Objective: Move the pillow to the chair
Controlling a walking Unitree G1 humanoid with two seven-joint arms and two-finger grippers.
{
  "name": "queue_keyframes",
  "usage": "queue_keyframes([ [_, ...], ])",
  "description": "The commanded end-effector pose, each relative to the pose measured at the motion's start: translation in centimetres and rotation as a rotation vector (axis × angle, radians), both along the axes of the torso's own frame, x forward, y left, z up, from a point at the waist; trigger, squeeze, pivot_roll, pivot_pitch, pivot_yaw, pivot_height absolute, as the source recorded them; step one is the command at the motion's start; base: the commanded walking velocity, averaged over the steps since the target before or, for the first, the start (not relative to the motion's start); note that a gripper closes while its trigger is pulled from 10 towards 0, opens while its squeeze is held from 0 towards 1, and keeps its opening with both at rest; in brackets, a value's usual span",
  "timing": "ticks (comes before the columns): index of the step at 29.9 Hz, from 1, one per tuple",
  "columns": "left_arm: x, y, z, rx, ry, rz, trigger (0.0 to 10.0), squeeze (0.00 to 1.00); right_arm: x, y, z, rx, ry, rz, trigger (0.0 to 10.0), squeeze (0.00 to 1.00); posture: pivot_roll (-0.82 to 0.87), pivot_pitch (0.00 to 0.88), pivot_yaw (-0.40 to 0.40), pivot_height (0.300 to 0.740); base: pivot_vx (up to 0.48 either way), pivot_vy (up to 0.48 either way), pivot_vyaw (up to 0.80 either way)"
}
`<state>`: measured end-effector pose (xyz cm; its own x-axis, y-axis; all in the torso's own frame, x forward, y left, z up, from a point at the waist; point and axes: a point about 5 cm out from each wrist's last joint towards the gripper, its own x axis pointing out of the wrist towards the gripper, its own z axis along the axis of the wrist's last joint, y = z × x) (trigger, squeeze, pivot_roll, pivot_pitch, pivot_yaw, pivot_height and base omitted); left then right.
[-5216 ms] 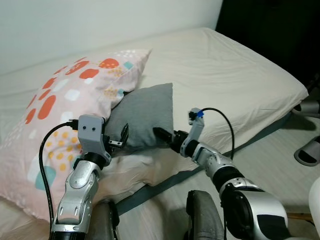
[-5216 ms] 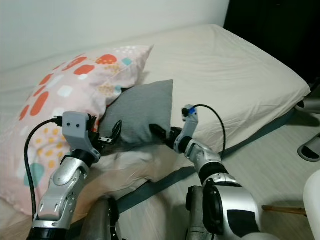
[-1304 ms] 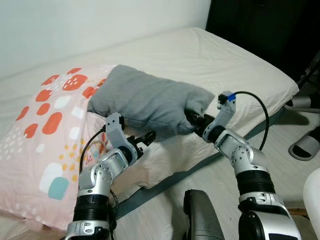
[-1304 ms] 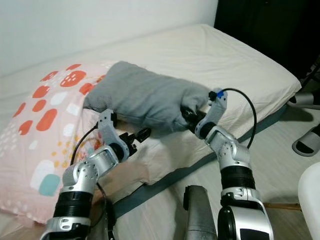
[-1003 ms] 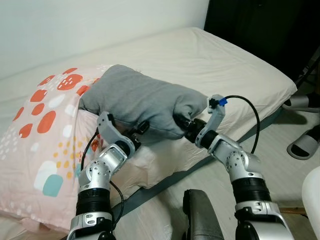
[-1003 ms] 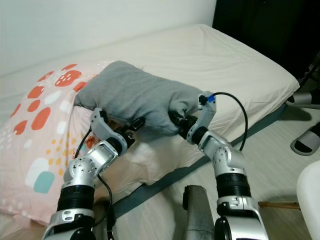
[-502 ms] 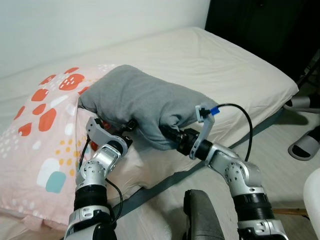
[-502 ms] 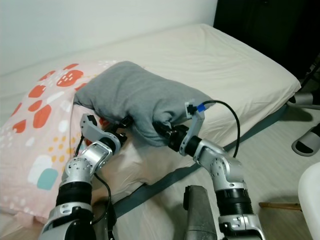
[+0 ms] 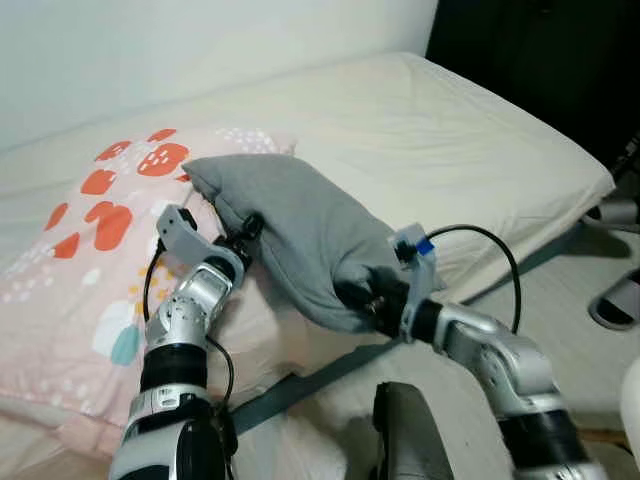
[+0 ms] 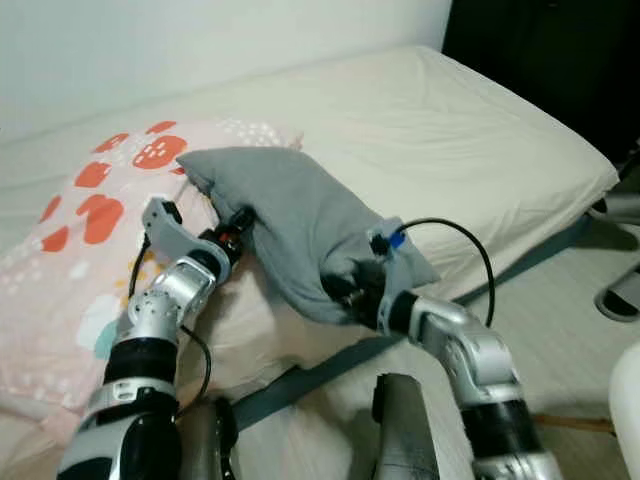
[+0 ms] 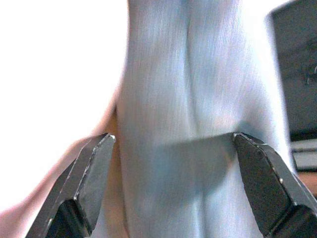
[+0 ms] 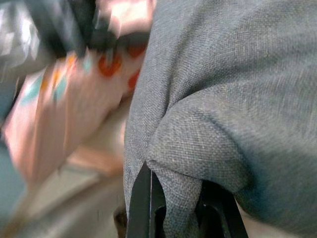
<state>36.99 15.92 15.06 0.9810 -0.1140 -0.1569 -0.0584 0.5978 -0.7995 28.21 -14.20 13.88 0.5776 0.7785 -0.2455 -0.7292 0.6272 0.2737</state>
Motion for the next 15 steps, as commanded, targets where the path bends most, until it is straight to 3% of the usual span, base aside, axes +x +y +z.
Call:
queue_keyframes([
  [1, -0.2, 1.2, -0.8, 0.000, 0.025, 0.033, 10.0, 0.00, -1.4, -0.1, 0.3, -0.023, -0.011, 0.092, 0.0, 0.00, 0.01, 0.153, 0.011, 0.559, 0.000, 0.000, 0.00],
  [4, -0.2, 1.3, -0.8, 0.007, 0.024, 0.033, 10.0, 0.00, -1.7, -0.5, 0.3, -0.040, -0.013, 0.101, 0.0, 0.00, 0.01, 0.153, 0.012, 0.559, 0.000, 0.000, 0.00],
  [7, -0.2, 1.3, -0.6, 0.072, 0.003, 0.026, 10.0, 0.00, -1.6, -1.2, 0.7, -0.075, -0.035, 0.067, 0.0, 0.00, 0.01, 0.152, 0.012, 0.559, 0.000, 0.000, 0.00],
  [11, -0.2, 1.0, -0.4, 0.133, -0.032, 0.007, 10.0, 0.00, -1.4, -1.1, 1.2, -0.070, -0.058, 0.065, 0.0, 0.00, 0.01, 0.152, 0.012, 0.559, 0.000, 0.000, 0.00],
  [14, -0.2, 0.9, -0.3, 0.129, -0.044, 0.003, 10.0, 0.00, -1.5, -1.1, 1.4, -0.071, -0.060, 0.072, 0.0, 0.00, 0.01, 0.152, 0.012, 0.559, 0.000, 0.000, 0.00],
  [15, -0.2, 0.8, -0.2, 0.091, -0.048, -0.003, 10.0, 0.00, -1.6, -1.1, 1.4, -0.070, -0.059, 0.079, 0.0, 0.00, 0.01, 0.152, 0.010, 0.559, 0.000, 0.000, 0.00],
])
